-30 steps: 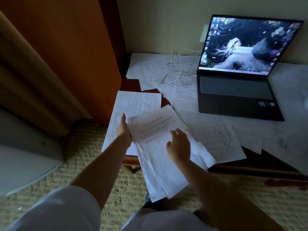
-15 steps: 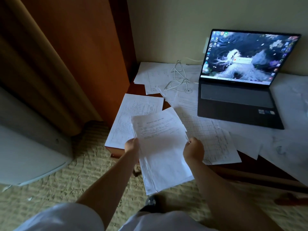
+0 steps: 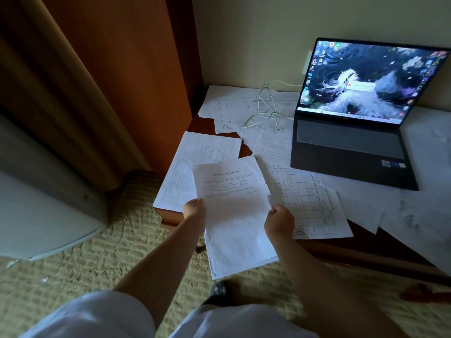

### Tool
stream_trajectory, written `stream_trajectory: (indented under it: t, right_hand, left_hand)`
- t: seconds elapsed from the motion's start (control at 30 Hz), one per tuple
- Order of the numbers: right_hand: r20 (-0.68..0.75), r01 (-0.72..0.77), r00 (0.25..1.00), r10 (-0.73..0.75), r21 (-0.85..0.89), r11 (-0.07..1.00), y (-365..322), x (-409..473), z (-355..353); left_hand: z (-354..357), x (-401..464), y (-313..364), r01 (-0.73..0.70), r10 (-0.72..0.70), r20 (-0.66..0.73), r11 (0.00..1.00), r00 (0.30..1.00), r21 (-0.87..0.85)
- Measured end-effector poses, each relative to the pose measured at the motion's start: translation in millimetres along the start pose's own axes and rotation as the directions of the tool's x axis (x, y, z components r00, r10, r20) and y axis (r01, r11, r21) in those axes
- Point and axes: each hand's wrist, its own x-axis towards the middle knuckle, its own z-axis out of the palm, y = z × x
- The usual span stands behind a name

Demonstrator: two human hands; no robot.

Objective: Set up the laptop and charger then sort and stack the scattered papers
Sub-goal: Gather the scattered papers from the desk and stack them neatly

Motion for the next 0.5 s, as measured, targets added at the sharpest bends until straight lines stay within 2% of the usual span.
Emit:
stream_trajectory:
  t: [0.3,0.33,0.37,0.4,0.43,0.47,0.5]
  right_hand:
    - [-0.011,-0.012,1.0,0.012,-0.037,0.999,-2.9,-2.3,-2.7]
    - [-0.008,-0.023,1.0,0.022,-0.04,0.999,-3.5,-2.4,-2.9]
    - [-0.007,-0.029,1.0,0.029,-0.042,0.999,-3.9,-2.2,-2.8]
    - [-0.002,-0.03,1.0,0.03,-0.048,0.998,-4.1,-2.1,-2.8]
    - [0.004,-0.023,1.0,0.024,-0.055,0.998,-3.8,-1.2,-2.2]
    - [0.01,-0.018,1.0,0.018,-0.06,0.998,-3.6,-0.6,-2.1]
    - [0.015,-0.008,1.0,0.009,-0.064,0.998,-3.6,0.2,-1.9]
  left_hand:
    - [-0.6,-4.8,0.9,0.02,-0.02,0.005,0.999,1.0,-0.04]
    - [-1.7,-3.7,1.0,0.046,-0.047,-0.013,0.995,0.999,-0.087]
    - [-2.2,3.4,0.1,0.064,-0.066,-0.024,0.996,0.998,-0.063]
    - [0.4,4.6,-5.3,-0.026,0.029,-0.016,0.981,0.999,0.193]
    - [0.5,6.6,-12.3,-0.133,0.149,-0.006,0.902,0.989,0.41]
    - [-0.4,7.8,-14.0,-0.168,0.19,-0.004,0.877,0.982,0.45]
    - [-0.1,7.6,-12.5,-0.146,0.158,-0.009,0.93,0.987,0.338]
